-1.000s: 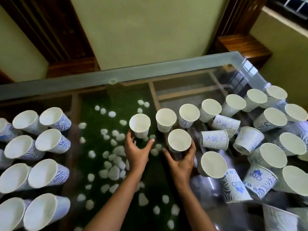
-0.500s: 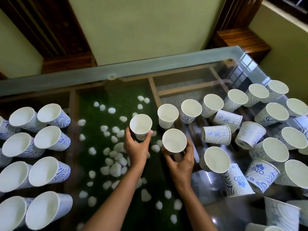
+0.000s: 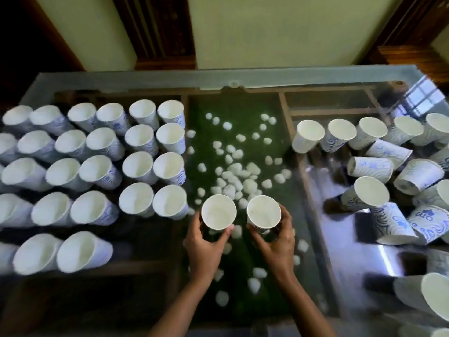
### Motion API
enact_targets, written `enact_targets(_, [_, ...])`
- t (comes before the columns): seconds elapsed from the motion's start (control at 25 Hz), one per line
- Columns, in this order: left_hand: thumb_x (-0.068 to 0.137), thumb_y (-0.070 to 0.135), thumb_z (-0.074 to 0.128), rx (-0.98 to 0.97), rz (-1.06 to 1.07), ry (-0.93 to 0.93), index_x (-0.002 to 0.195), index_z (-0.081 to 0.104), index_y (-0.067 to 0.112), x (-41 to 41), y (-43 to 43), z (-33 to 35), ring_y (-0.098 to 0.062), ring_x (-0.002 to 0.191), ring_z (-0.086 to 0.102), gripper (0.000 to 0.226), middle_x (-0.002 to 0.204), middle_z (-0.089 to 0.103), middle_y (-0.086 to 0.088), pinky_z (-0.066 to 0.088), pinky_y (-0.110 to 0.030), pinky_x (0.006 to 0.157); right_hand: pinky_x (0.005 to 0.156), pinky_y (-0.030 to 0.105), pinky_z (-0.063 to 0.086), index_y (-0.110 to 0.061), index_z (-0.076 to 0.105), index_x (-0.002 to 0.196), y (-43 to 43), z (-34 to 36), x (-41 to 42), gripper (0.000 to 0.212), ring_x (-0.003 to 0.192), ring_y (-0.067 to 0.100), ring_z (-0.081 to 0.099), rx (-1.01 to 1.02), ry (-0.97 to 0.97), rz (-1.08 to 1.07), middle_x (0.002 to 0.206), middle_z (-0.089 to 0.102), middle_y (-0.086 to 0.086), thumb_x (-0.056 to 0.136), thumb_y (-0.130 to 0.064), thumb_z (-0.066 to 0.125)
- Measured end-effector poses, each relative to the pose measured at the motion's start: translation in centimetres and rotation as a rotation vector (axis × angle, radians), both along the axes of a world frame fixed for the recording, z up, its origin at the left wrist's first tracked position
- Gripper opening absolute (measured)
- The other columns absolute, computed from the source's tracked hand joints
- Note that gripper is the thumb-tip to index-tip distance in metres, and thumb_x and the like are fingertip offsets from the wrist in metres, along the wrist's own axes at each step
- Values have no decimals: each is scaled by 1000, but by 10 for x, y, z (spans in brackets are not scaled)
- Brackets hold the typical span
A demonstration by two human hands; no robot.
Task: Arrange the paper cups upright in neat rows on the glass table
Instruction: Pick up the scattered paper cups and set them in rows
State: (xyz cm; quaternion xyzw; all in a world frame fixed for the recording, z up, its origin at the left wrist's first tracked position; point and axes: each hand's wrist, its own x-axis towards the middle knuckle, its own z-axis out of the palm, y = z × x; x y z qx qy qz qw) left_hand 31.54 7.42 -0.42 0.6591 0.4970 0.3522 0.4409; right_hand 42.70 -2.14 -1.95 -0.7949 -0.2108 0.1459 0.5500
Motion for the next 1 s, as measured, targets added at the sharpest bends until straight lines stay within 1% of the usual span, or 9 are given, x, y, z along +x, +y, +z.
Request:
enact_targets(0.08, [57, 32, 84, -24, 11, -8, 118, 56, 11, -40, -7, 0, -17, 109, 59, 71, 119, 61, -3, 49, -40, 93, 94, 44, 51, -17, 41, 129, 2, 0, -32, 77, 115, 17, 55, -5, 10, 63, 128, 52, 1, 65, -28, 83])
enact_targets(0.24, [55, 16, 87, -24, 129, -27, 116, 56, 5, -98, 2, -8, -25, 104, 61, 69, 114, 63, -13, 51, -48, 89, 95, 36, 50, -25, 40, 127, 19, 6, -81, 75, 114, 9, 53, -15, 6, 207, 125, 52, -3, 66, -21, 83])
enact_targets(0.32, [55, 13, 87, -22, 167, -28, 117, 55, 4, -121, 16, -9, -26, 106, 60, 70, 116, 62, -14, 51, -45, 90, 95, 32, 50, -24, 39, 126, 33, 9, -102, 75, 114, 4, 52, -24, 12, 260, 123, 51, -7, 66, -20, 83])
enact_targets(0.44, [57, 11, 86, -24, 181, -25, 119, 54, 3, -146, 36, -11, -27, 108, 59, 70, 116, 62, -14, 50, -39, 90, 95, 20, 45, -27, 37, 125, 52, 10, -126, 76, 112, -11, 46, -53, -12, 314, 118, 47, -20, 65, -18, 83])
enact_targets(0.48, [57, 12, 85, -36, 172, -27, 119, 54, 2, -151, 40, -12, -27, 108, 59, 70, 117, 62, -14, 50, -40, 90, 95, 19, 45, -25, 38, 125, 56, 10, -132, 75, 111, -10, 47, -60, -11, 323, 119, 47, -18, 65, -18, 82])
enact_targets(0.68, [60, 12, 85, -100, 144, -47, 121, 53, 2, -158, 54, -20, -24, 109, 59, 69, 118, 62, -13, 49, -46, 94, 92, 22, 45, -14, 39, 127, 68, 6, -145, 76, 110, 9, 51, -118, -28, 335, 125, 50, 2, 65, -21, 83])
enact_targets(0.84, [60, 7, 84, -122, 120, -60, 122, 52, 0, -158, 58, -24, -25, 109, 59, 70, 119, 61, -16, 48, -47, 95, 89, 7, 37, -16, 36, 130, 68, 4, -147, 81, 110, 2, 46, -152, -49, 316, 125, 47, -6, 65, -26, 83])
enact_targets(0.92, [60, 8, 84, -149, 101, -75, 123, 51, 1, -162, 59, -24, -23, 112, 57, 72, 121, 59, -15, 47, -44, 97, 87, -1, 35, -20, 34, 131, 66, 4, -149, 84, 110, 0, 47, -135, -33, 316, 125, 45, -11, 64, -26, 84])
enact_targets(1.0, [61, 8, 83, -196, 89, -96, 127, 49, 4, -167, 56, -22, -22, 115, 54, 75, 126, 56, -14, 45, -41, 100, 87, -3, 36, -28, 32, 129, 61, 6, -150, 85, 108, -2, 49, -105, -13, 311, 122, 46, -14, 63, -27, 85])
